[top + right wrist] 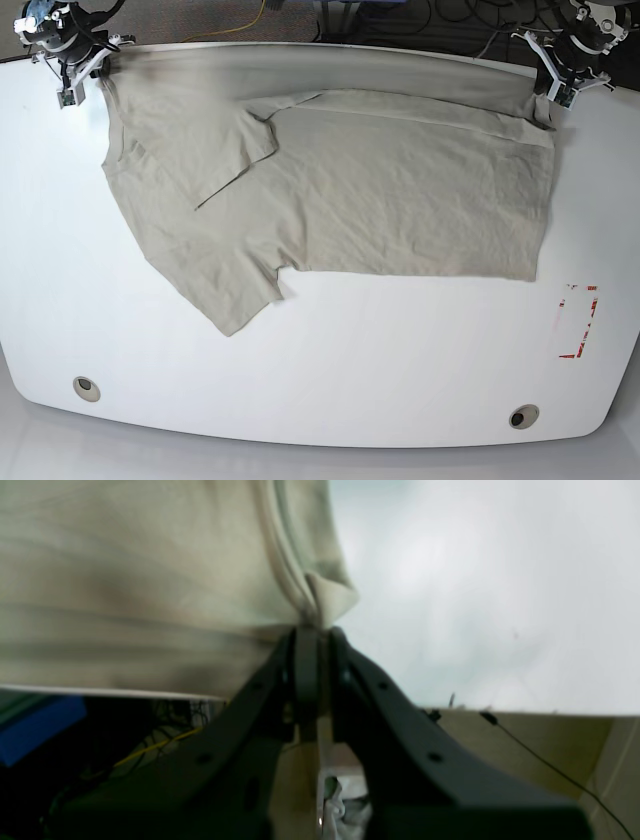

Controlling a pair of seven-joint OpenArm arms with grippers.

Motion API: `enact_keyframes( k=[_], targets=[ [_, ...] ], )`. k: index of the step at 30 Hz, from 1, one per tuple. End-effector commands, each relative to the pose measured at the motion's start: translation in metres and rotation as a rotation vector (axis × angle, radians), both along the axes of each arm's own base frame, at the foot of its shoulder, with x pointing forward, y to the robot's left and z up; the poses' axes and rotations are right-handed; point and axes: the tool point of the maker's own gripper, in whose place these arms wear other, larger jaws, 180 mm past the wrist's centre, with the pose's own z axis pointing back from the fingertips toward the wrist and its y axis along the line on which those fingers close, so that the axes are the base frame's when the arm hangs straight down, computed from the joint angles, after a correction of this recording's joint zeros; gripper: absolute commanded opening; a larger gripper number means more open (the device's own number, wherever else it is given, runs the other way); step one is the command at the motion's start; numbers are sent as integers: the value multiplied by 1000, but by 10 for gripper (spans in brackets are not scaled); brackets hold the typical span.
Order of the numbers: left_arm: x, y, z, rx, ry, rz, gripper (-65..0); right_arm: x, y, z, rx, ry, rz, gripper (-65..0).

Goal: Layout the t-shirt on the table in an organized manner, then fold the t-shirt properly
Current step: 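Pull the gripped shoulder edge with both grippers toward the robot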

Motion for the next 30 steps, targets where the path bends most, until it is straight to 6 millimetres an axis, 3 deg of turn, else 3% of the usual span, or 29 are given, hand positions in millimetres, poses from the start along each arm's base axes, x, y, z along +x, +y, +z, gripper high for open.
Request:
enact_keyframes(
  k=[1, 10, 18, 22, 25, 30],
  targets=[
    [2, 13, 9, 44, -17, 12, -588, 2, -10, 9, -42, -10, 5, -650],
    [5, 15, 11, 48, -25, 17, -362, 6, -10, 10, -42, -17, 4, -650],
    [10, 26, 17, 84, -27, -11, -199, 7, -10, 10, -42, -20, 4, -650],
    [14, 36, 25, 111, -36, -17, -161, 7, -10, 10, -41, -20, 6, -650],
    [19, 55, 43, 162, -75, 10, -157, 8, -10, 10, -41, -23, 6, -650],
    [47, 69, 77, 212, -198, 46, -157, 13, -11, 11, -46, -33, 6, -650]
  ],
)
